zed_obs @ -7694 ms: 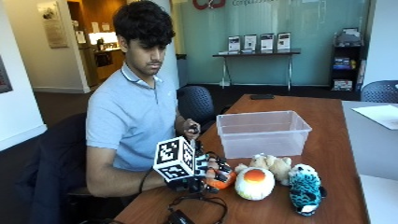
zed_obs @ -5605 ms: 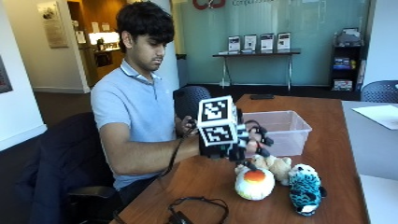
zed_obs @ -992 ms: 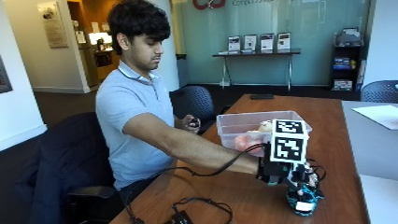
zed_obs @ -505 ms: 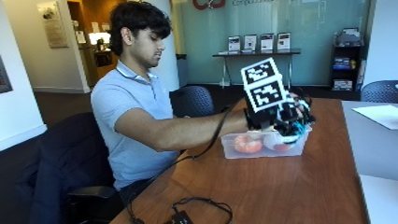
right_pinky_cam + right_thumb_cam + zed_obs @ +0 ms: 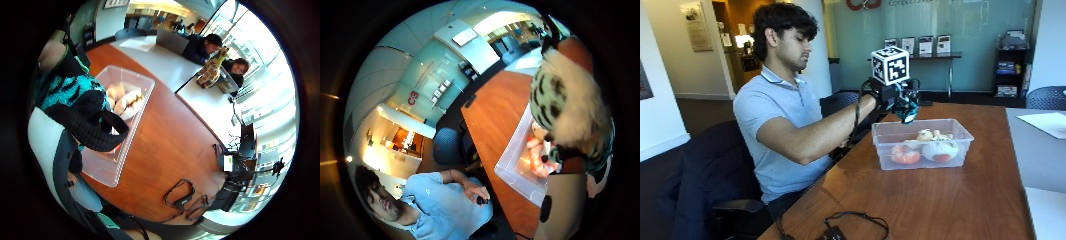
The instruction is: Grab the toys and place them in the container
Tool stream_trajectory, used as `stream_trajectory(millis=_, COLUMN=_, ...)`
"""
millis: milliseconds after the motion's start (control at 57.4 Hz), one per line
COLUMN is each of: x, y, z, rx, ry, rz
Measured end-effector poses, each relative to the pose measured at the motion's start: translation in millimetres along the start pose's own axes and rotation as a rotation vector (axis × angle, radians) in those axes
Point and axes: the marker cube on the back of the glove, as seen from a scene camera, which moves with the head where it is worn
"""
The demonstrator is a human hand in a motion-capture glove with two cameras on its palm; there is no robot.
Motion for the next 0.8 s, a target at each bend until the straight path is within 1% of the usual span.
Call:
stream_trajectory(millis=70, x=2, y=9, z=21, rx=-0.184, ry=-0.009, rz=0.046)
stream_trajectory(millis=122, x=9, y=17, z=31, rx=-0.251, ry=-0.009, rz=0.082)
stream_trajectory(millis=174, x=17, y=23, z=35, rx=-0.232, ry=-0.008, rz=0.103)
stream_trajectory(millis=348, x=58, y=44, z=36, rx=-0.047, ry=-0.076, rz=0.188)
stream_trajectory(millis=418, x=81, y=54, z=37, rx=-0.009, ry=-0.063, rz=0.23)
stream_trajectory(millis=487, x=107, y=66, z=43, rx=-0.005, ry=-0.017, rz=0.291)
stream_trajectory(millis=574, x=134, y=80, z=56, rx=-0.038, ry=0.019, rz=0.353)
stream_trajectory(millis=801, x=173, y=109, z=95, rx=-0.06, ry=-0.038, rz=0.451)
